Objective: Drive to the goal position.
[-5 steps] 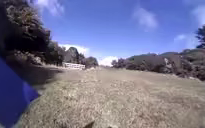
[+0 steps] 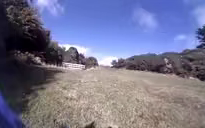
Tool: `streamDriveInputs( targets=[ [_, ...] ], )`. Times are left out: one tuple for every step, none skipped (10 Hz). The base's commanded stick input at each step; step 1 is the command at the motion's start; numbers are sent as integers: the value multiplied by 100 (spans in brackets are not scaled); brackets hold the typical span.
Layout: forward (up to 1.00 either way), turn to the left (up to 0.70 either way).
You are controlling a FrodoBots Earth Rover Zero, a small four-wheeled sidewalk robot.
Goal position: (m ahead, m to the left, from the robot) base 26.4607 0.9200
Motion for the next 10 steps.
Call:
streamDriveInputs(
  targets=[
    [70,15],
    [70,21],
    [70,27],
    [70,26],
    [70,20],
    [70,14],
    [70,8],
    [70,2],
    [70,0],
    [70,0]
  ],
)
